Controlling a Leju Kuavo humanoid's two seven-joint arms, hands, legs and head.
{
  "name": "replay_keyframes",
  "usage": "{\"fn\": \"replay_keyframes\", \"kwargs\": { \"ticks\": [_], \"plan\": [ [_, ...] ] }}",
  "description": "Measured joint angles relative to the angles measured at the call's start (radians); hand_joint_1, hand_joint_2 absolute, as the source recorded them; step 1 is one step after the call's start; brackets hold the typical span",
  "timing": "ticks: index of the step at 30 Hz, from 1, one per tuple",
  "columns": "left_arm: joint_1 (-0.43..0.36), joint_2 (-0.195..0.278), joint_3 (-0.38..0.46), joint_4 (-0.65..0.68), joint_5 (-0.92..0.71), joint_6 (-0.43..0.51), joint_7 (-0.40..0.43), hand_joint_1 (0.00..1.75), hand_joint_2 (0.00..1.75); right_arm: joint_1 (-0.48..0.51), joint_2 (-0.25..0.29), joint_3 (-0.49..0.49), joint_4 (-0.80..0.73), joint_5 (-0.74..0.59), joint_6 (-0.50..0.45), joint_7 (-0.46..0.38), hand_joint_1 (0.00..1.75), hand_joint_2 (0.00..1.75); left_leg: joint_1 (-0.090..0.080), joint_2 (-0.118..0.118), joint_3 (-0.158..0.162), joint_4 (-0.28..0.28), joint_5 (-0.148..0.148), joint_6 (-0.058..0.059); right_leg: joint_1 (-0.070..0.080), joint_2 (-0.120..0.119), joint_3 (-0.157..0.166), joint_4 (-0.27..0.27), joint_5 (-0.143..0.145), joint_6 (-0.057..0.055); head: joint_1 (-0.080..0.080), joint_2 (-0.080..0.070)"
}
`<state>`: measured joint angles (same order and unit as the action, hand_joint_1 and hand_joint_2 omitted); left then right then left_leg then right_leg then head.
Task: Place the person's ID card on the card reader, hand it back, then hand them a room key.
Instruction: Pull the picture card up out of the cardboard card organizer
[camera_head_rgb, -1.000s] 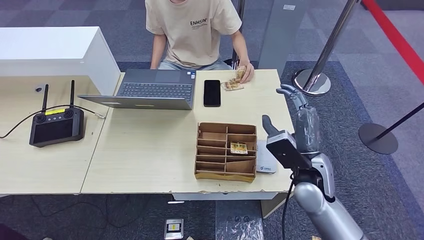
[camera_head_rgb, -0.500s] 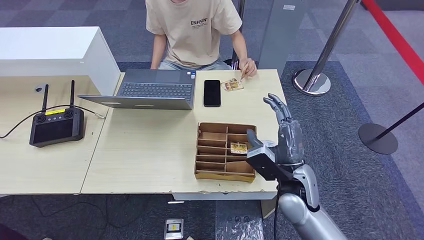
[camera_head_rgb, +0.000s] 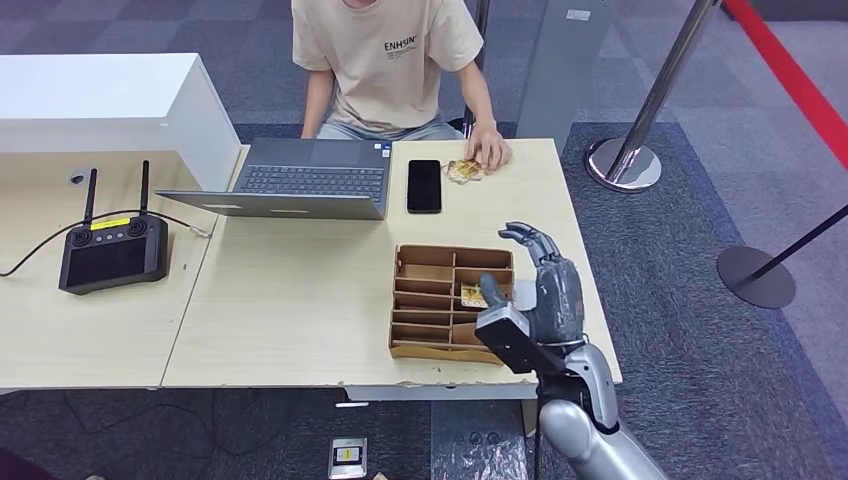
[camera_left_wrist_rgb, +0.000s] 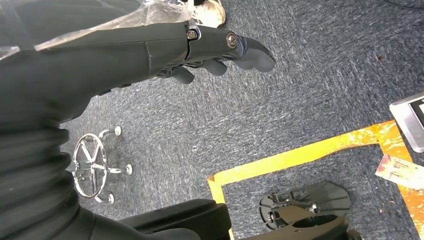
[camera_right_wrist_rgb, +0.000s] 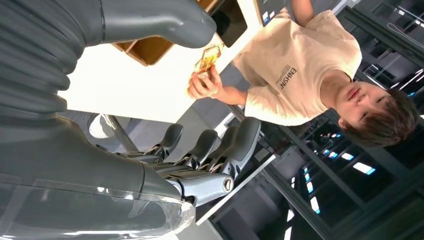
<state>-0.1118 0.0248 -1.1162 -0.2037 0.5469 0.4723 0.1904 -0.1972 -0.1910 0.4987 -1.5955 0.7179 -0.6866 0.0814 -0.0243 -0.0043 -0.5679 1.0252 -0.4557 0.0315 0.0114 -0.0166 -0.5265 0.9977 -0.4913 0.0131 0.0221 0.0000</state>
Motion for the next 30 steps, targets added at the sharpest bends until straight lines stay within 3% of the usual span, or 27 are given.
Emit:
{"fn": "replay_keyframes", "kwargs": {
  "ticks": [3, 9, 11, 15, 19, 25, 30],
  "plan": [
    [0.000, 0.000, 0.000, 0.000, -0.004, 0.001, -0.006, 0.00, 1.75, 0.000, 0.008, 0.004, 0.017, -0.016, -0.002, -0.010, 0.82, 1.75, 0.000, 0.000, 0.000, 0.000, 0.000, 0.000, 0.000, 0.000, 0.000, 0.000, 0.000, 0.000, 0.000, 0.000],
    [0.000, 0.000, 0.000, 0.000, -0.007, 0.007, -0.026, 0.00, 1.75, -0.004, 0.021, 0.012, 0.052, -0.068, -0.002, -0.039, 0.58, 1.75, 0.000, 0.000, 0.000, 0.000, 0.000, 0.000, 0.000, 0.000, 0.000, 0.000, 0.000, 0.000, 0.000, 0.000],
    [0.000, -0.001, 0.000, 0.000, -0.009, 0.008, -0.031, 0.00, 1.75, -0.008, 0.026, 0.014, 0.067, -0.101, -0.002, -0.055, 0.62, 1.75, 0.000, 0.000, 0.000, 0.000, 0.000, 0.000, 0.000, 0.000, 0.000, 0.000, 0.000, 0.000, 0.000, 0.000],
    [0.000, -0.003, 0.000, 0.000, -0.012, 0.008, -0.035, 0.00, 1.75, -0.014, 0.034, 0.017, 0.096, -0.149, -0.002, -0.078, 1.06, 1.75, 0.000, 0.000, 0.000, 0.000, 0.000, 0.000, 0.000, 0.000, 0.000, 0.000, 0.000, 0.000, 0.000, 0.000],
    [0.000, -0.005, 0.000, 0.000, -0.016, 0.008, -0.035, 0.00, 1.75, -0.019, 0.041, 0.020, 0.130, -0.165, 0.001, -0.089, 0.91, 1.75, 0.000, 0.000, 0.000, 0.000, 0.000, 0.000, 0.000, 0.000, 0.000, 0.000, 0.000, 0.000, 0.000, 0.000],
    [0.000, -0.006, 0.000, 0.000, -0.019, 0.008, -0.035, 0.00, 1.75, -0.026, 0.047, 0.025, 0.183, -0.173, 0.006, -0.102, 1.13, 1.75, 0.000, 0.000, 0.000, 0.000, 0.000, 0.000, 0.000, 0.000, 0.000, 0.000, 0.000, 0.000, 0.000, 0.000],
    [0.000, -0.007, 0.000, 0.000, -0.020, 0.009, -0.035, 0.00, 1.75, -0.032, 0.050, 0.029, 0.231, -0.159, 0.001, -0.102, 1.07, 1.75, 0.000, 0.000, 0.000, 0.000, 0.000, 0.000, 0.000, 0.000, 0.000, 0.000, 0.000, 0.000, 0.000, 0.000]
  ]
}}
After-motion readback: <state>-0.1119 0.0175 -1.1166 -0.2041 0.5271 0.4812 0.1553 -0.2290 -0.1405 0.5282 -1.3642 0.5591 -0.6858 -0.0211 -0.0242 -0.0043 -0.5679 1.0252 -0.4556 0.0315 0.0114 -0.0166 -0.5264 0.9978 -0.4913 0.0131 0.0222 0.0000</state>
